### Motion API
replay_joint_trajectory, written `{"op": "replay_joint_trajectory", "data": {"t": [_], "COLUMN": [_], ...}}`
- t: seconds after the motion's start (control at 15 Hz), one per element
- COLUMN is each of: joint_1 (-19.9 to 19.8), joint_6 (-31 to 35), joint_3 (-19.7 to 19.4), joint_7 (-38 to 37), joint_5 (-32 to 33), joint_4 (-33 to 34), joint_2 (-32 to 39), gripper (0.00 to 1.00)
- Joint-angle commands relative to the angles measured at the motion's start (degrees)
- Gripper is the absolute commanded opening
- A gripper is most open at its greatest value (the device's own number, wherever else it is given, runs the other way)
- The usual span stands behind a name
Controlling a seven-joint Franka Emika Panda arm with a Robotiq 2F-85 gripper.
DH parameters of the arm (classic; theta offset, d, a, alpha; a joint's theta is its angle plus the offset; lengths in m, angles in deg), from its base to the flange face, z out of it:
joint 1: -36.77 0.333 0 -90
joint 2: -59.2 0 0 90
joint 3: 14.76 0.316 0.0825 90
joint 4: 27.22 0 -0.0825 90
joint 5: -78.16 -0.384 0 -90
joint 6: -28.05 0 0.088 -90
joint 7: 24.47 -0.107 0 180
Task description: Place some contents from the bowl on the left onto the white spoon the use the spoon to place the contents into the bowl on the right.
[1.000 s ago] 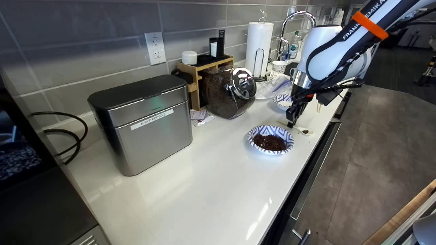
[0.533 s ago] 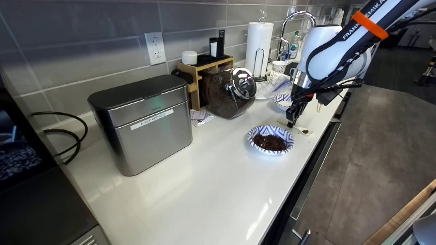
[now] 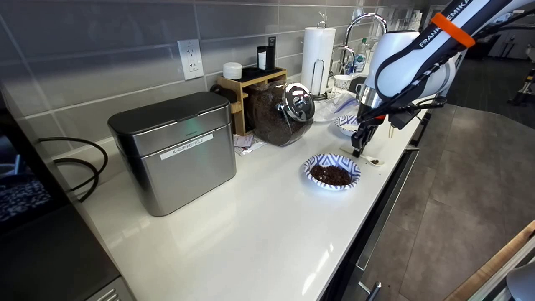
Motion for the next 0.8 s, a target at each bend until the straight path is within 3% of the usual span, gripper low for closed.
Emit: {"op": "replay_joint_trajectory", "data": {"t": [0.0,0.73], "joint_1": [-0.48,-1.48], "joint_6": [-3.09,-11.69], "joint_3": [-0.03,-0.68], "joint_7": [0.63,2.63], "joint_5": [-0.38,-1.86], "joint_4": [0.83,4.27], "joint_2": [-0.31,-2.18], "gripper": [0.03,0.03]}}
